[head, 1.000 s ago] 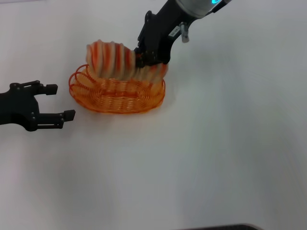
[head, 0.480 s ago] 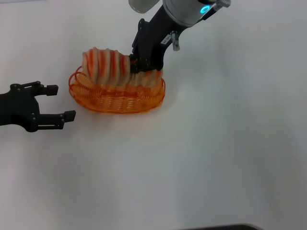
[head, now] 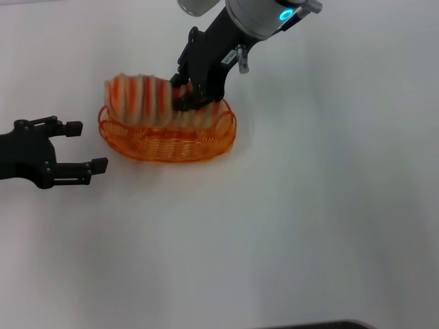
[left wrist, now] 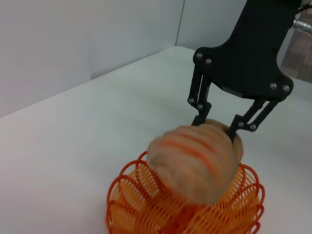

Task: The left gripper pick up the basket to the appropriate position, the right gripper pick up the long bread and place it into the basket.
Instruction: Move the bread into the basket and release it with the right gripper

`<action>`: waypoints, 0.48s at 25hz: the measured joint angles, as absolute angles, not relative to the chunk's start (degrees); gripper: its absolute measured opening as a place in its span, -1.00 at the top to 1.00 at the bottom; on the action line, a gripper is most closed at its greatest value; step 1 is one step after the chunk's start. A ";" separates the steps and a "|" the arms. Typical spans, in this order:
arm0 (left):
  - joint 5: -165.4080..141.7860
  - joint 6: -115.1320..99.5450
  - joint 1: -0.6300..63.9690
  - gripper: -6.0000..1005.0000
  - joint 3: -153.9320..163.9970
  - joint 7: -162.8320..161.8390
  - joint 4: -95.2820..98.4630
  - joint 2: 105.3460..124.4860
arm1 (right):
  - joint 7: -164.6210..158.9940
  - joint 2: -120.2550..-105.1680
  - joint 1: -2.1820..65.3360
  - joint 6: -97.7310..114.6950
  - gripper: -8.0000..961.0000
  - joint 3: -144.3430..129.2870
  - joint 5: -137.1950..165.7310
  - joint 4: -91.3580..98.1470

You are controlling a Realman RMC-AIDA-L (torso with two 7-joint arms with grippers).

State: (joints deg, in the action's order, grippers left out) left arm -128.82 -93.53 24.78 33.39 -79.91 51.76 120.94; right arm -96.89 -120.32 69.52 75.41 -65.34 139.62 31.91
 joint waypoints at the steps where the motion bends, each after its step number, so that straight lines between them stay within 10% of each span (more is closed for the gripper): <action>1: -128.85 -93.51 24.78 -0.75 33.40 -79.93 51.76 120.94 | -96.87 -120.32 69.55 75.41 0.41 -65.36 139.61 31.90; 12: -129.00 -93.34 24.78 -0.75 33.26 -80.04 51.76 120.94 | -96.83 -120.20 68.69 75.85 -0.08 -65.39 139.08 32.30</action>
State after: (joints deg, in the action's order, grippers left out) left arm -129.00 -93.34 24.78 33.26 -80.04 51.76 120.94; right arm -96.83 -120.20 68.69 75.85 -65.39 139.08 32.30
